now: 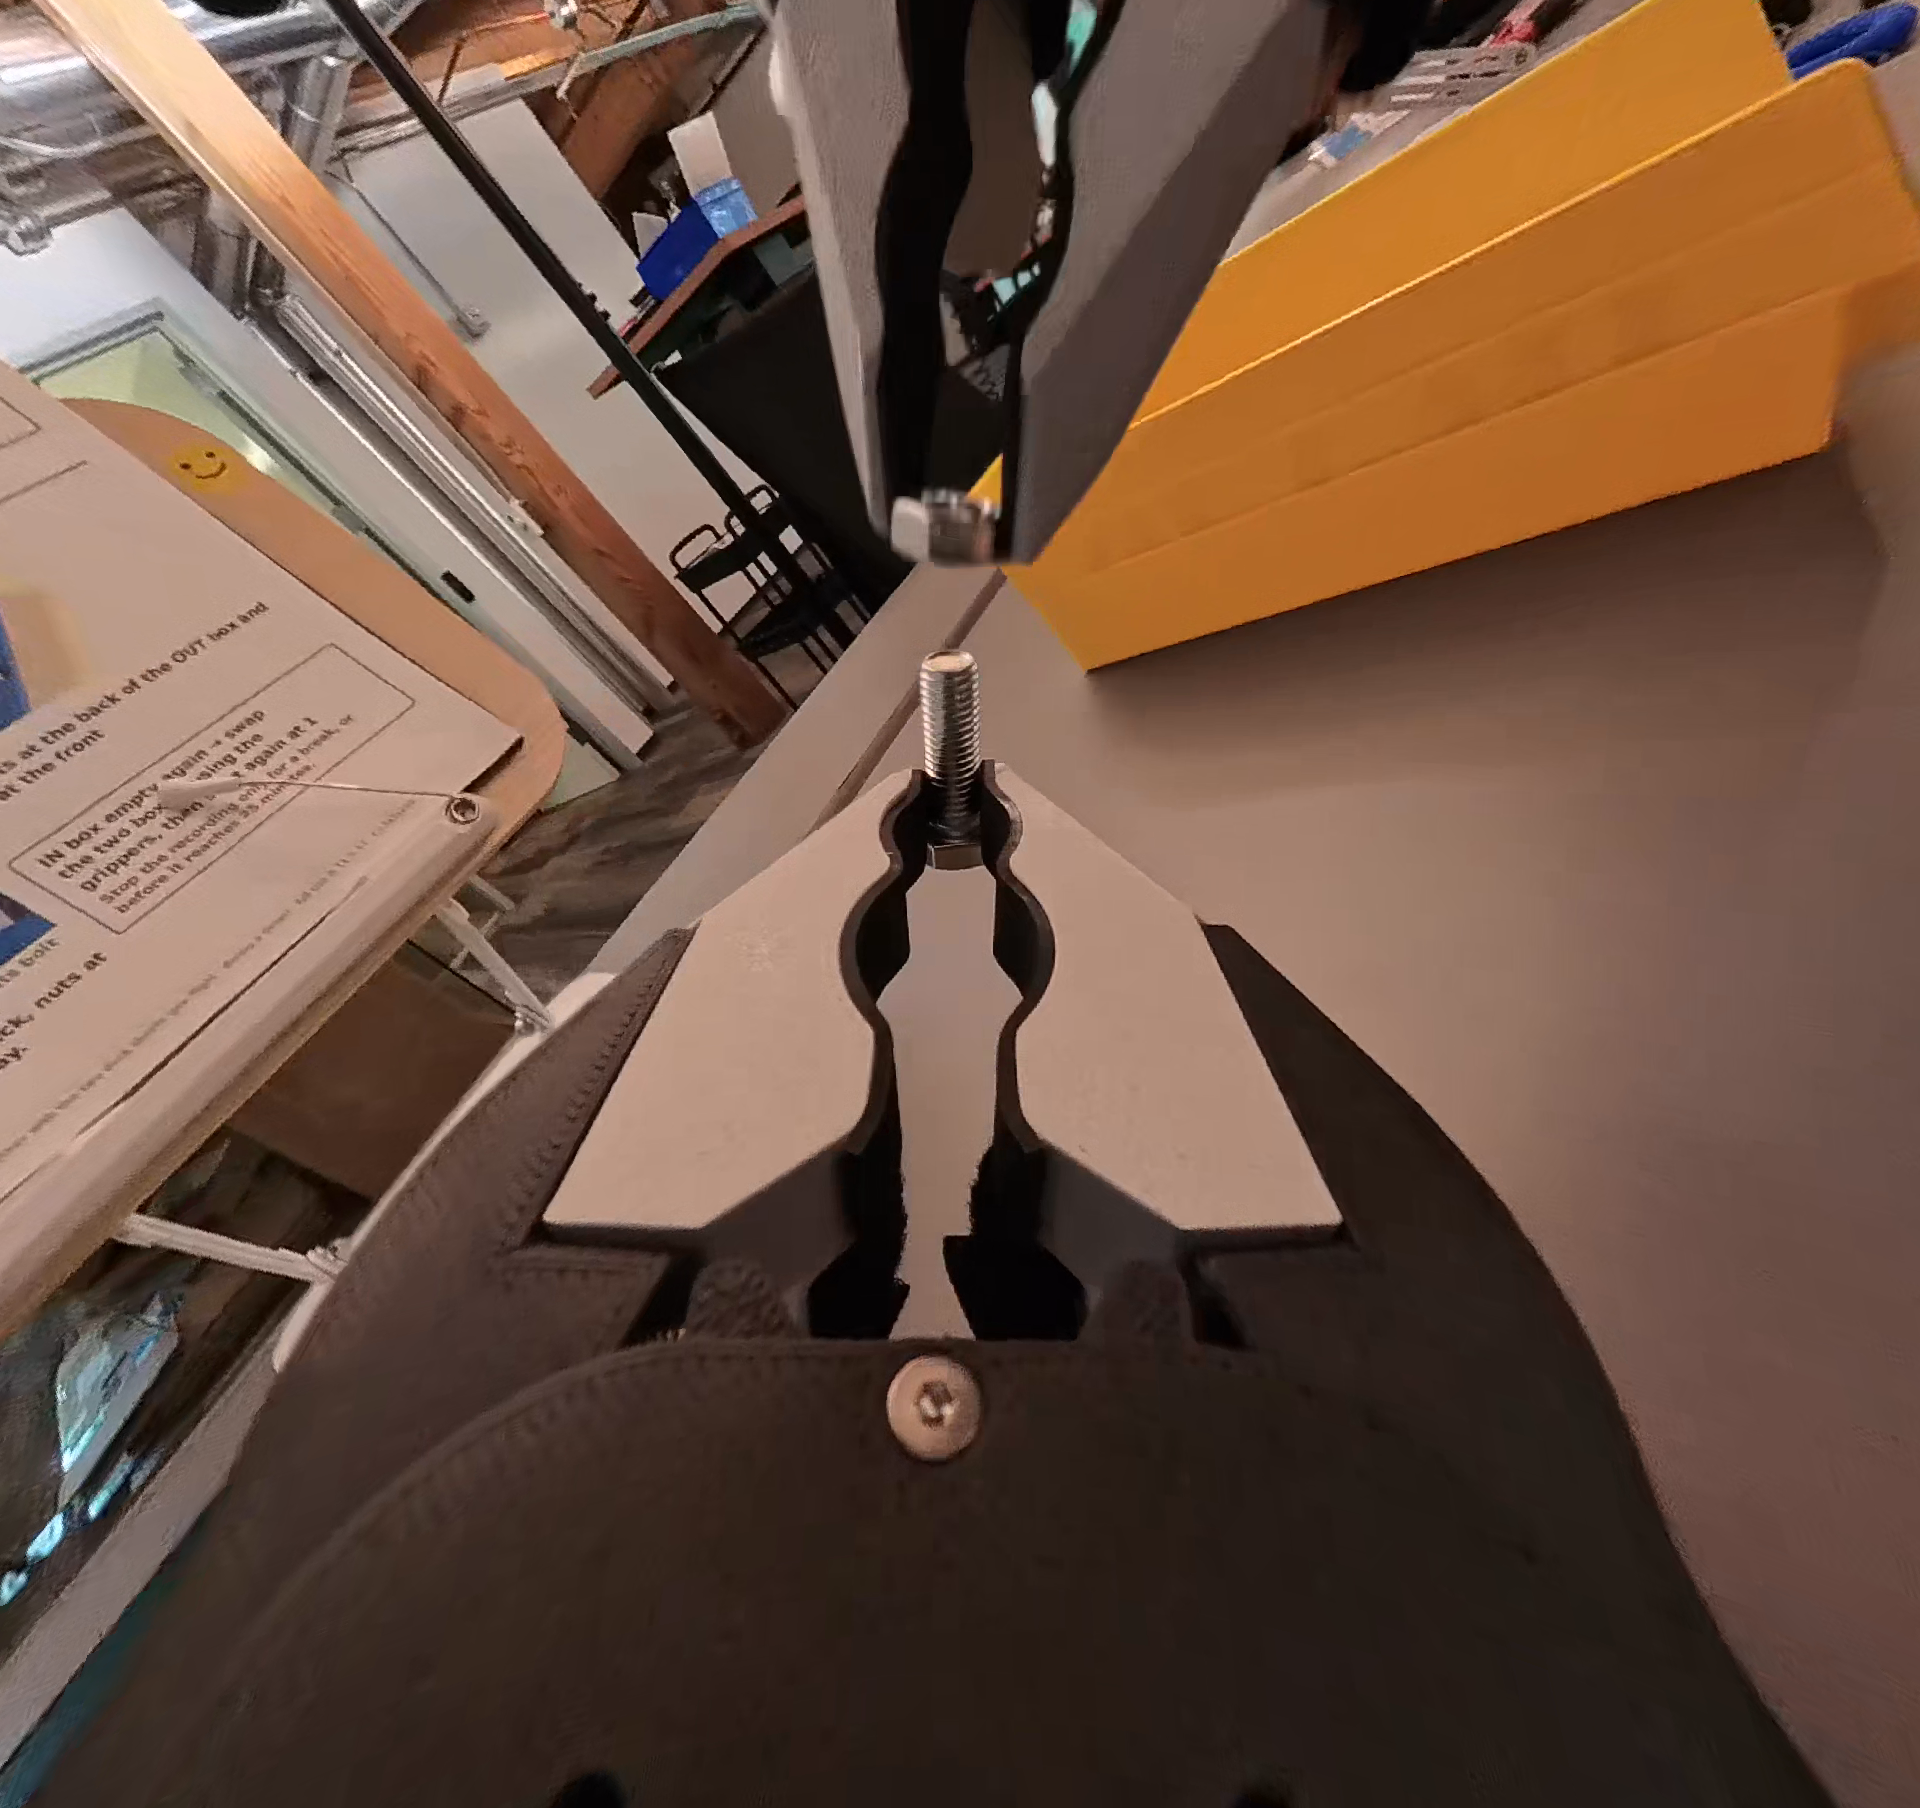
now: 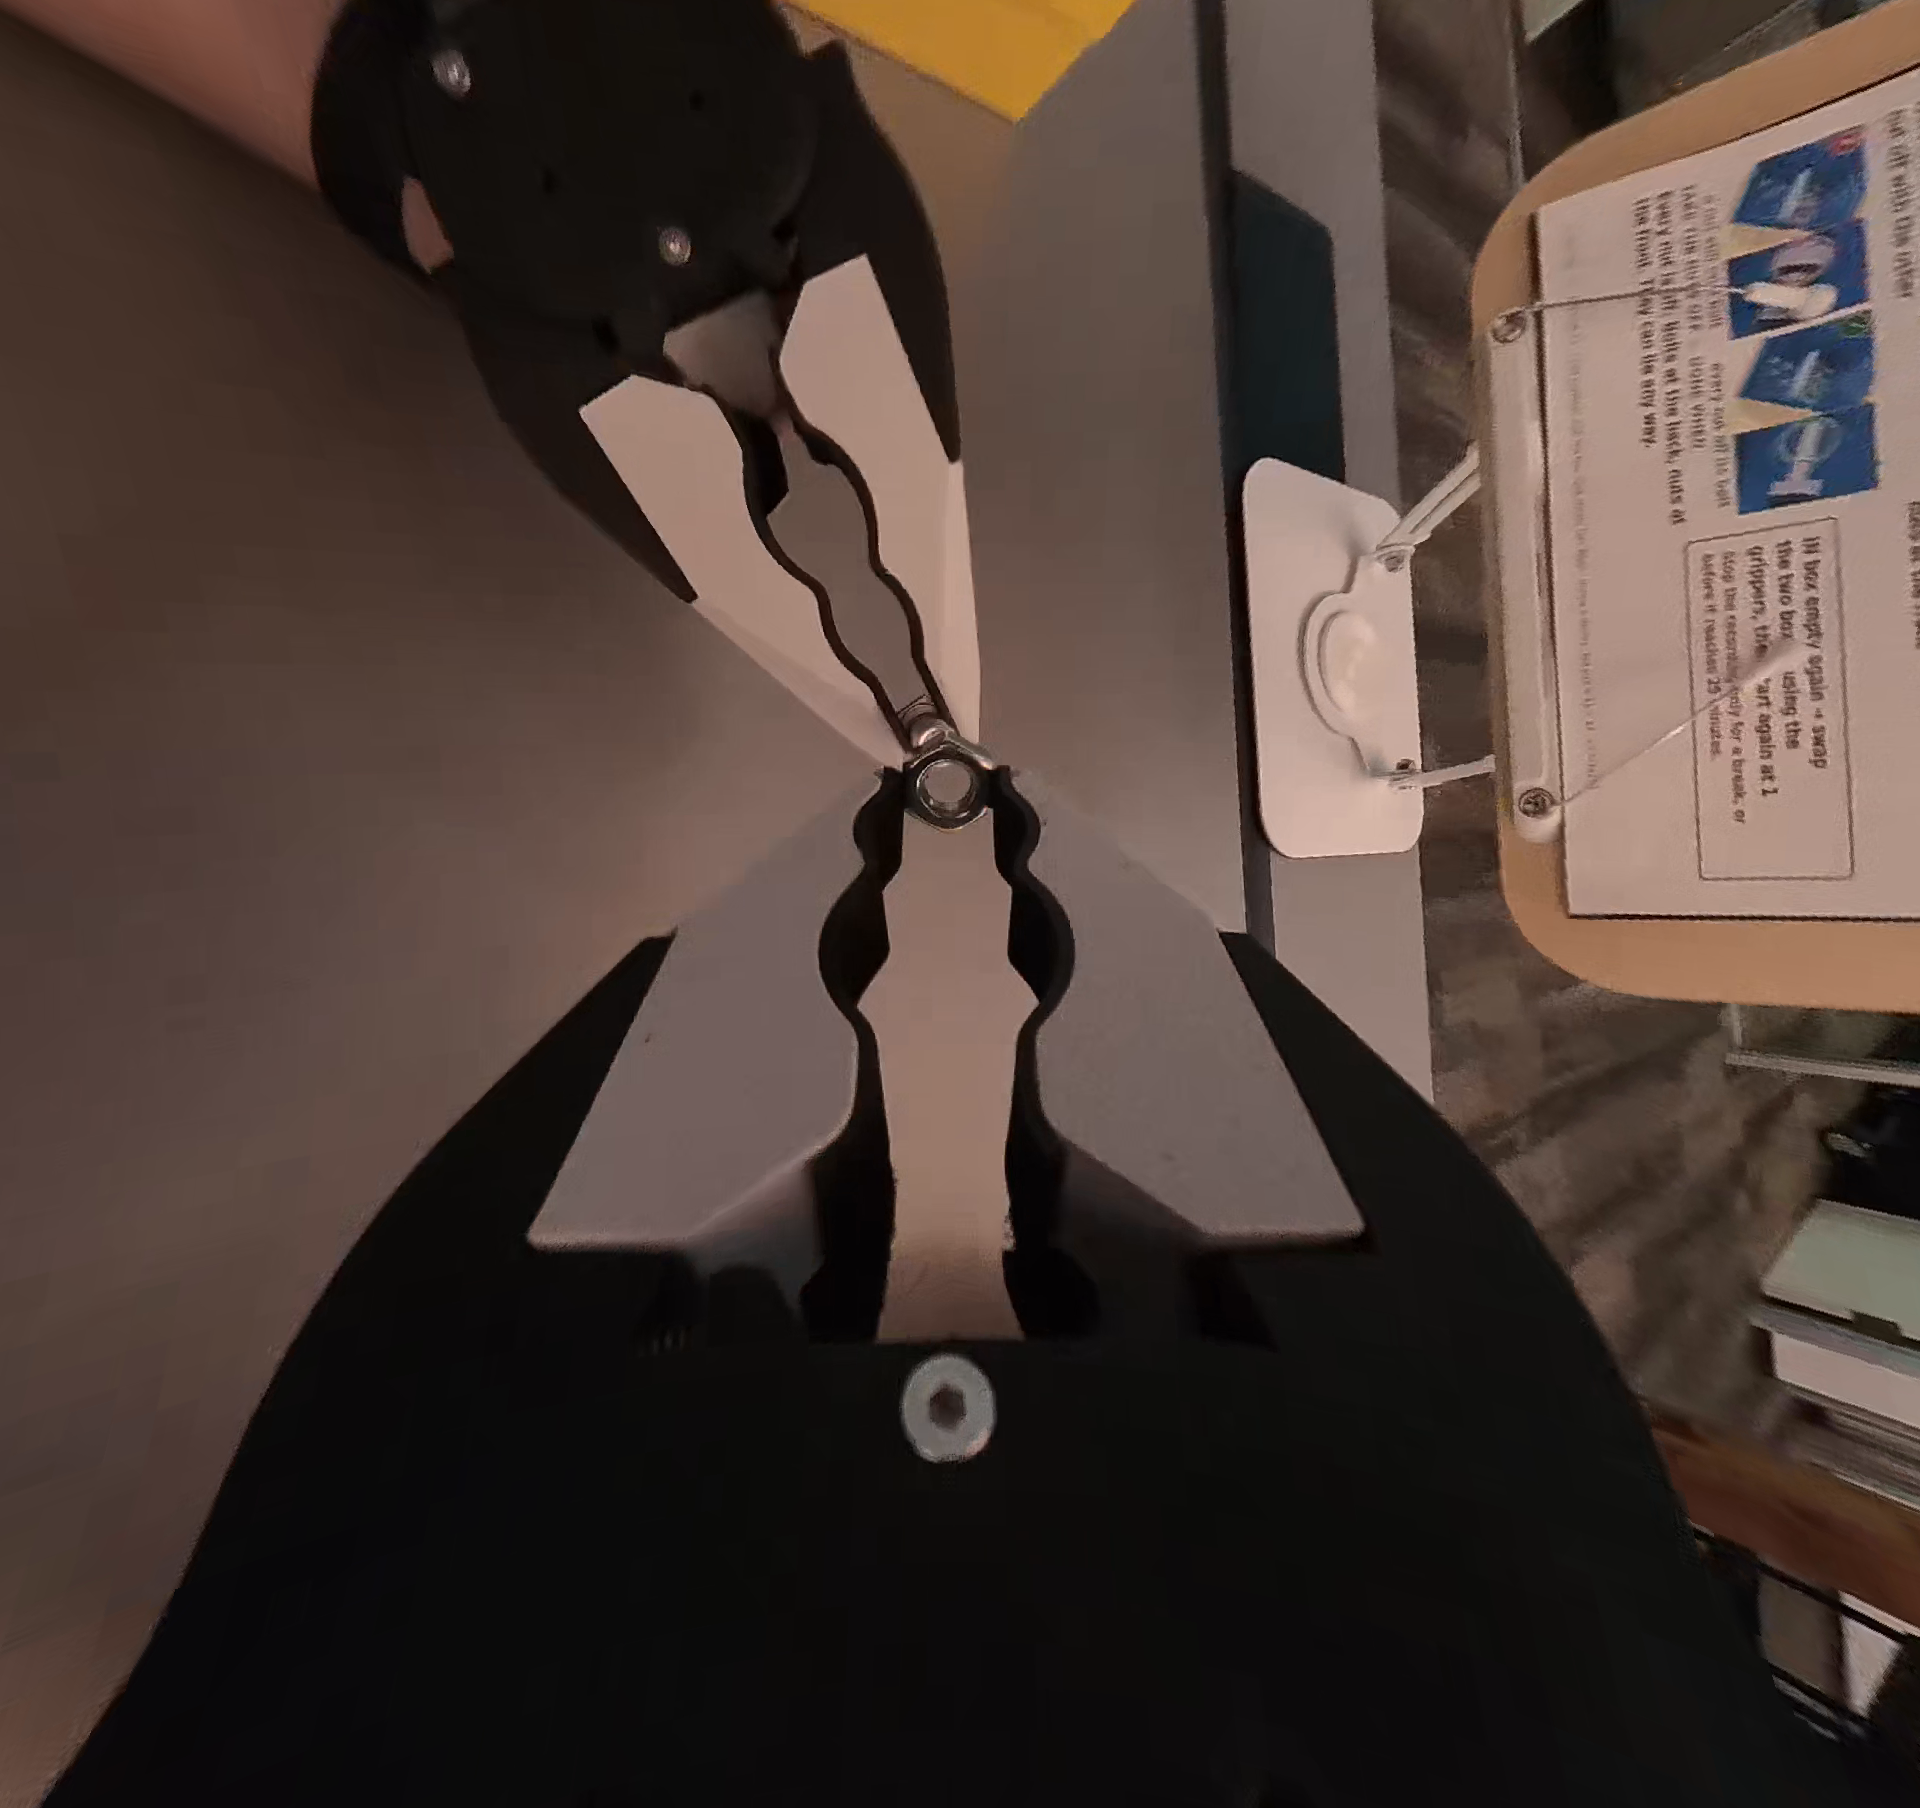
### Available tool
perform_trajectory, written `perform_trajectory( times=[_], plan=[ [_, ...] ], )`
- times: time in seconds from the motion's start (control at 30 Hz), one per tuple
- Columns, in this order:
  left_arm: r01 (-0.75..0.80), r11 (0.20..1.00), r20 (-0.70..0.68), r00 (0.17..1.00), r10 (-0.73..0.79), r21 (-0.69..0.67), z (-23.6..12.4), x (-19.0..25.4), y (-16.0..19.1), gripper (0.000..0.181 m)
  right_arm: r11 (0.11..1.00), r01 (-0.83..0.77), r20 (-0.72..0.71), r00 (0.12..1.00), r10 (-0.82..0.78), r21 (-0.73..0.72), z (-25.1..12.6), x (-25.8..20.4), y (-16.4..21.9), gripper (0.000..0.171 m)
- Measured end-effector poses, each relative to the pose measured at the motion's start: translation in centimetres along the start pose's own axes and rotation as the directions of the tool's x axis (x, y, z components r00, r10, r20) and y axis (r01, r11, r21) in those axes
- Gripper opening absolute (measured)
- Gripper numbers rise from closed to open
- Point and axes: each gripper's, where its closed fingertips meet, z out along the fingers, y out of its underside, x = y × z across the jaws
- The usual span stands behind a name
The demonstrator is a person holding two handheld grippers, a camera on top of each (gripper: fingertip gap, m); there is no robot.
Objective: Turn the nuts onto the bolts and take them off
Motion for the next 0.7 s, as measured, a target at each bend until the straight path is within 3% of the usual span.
perform_trajectory(
  times=[0.3,0.7],
  plan=[
    [-0.104,0.995,-0.013,0.995,0.104,0.001,-0.2,0.6,-0.6,0.007,0.992,0.094,-0.009,0.995,-0.095,-0.079,0.9,-0.8,0.2,0.017],
    [-0.129,0.992,-0.086,0.988,0.129,0.001,-0.2,1.8,-0.5,0.007,0.971,0.2,0.037,0.98,-0.197,-0.13,1.1,-2.1,0.8,0.017]
  ],
)
